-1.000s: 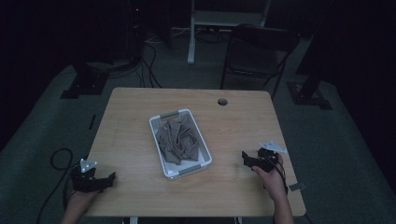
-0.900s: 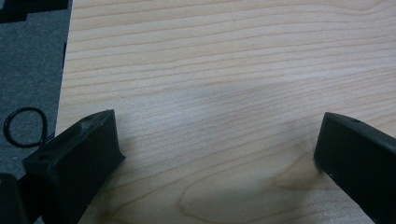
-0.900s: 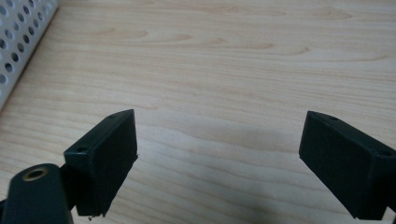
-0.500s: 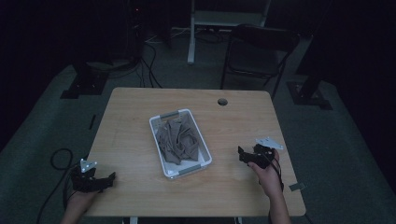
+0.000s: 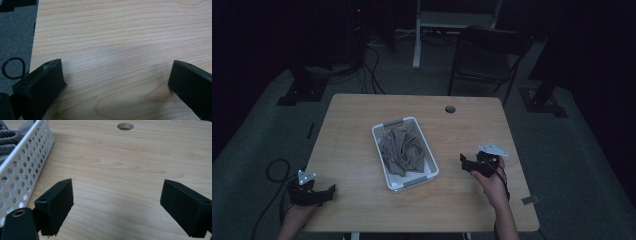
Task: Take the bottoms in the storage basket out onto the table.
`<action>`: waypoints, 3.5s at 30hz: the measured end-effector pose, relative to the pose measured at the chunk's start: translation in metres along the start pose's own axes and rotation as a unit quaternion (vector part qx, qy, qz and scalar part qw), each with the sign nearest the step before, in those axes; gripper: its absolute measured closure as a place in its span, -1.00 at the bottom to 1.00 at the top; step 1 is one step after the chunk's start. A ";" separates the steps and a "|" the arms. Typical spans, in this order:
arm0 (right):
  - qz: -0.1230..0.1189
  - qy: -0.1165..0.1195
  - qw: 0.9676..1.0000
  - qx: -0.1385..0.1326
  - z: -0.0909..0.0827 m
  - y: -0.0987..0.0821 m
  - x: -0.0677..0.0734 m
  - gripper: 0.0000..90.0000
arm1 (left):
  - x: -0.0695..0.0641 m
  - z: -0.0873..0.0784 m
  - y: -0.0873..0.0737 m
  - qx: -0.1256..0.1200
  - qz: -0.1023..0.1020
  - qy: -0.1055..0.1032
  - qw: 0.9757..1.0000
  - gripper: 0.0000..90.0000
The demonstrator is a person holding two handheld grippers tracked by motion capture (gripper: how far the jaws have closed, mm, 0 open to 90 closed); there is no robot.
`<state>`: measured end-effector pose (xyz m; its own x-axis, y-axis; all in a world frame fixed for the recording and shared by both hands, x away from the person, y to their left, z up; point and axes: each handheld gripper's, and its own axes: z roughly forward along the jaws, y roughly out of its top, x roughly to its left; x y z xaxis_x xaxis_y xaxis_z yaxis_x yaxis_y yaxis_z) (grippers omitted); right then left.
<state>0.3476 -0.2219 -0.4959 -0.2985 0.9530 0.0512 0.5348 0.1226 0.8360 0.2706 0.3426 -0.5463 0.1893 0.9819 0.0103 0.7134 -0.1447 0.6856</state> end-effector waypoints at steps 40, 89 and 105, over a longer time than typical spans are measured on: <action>-0.019 0.053 0.997 -0.051 0.001 0.061 0.060 -0.75 | 0.000 0.000 0.000 -0.001 -0.001 0.000 1.000 -0.98; -0.038 0.130 0.991 -0.021 0.066 0.078 0.171 -0.76 | 0.000 0.000 0.000 0.000 0.000 0.000 1.000 -0.98; -0.015 0.099 0.995 0.001 0.096 0.066 0.184 -0.76 | 0.000 0.000 0.000 0.000 0.000 0.000 1.000 -0.98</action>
<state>0.4037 -0.0118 -0.4837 -0.4646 0.8755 0.1332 0.5241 0.1506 0.8382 0.2704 0.3424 -0.5465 0.1887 0.9820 0.0104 0.7130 -0.1443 0.6861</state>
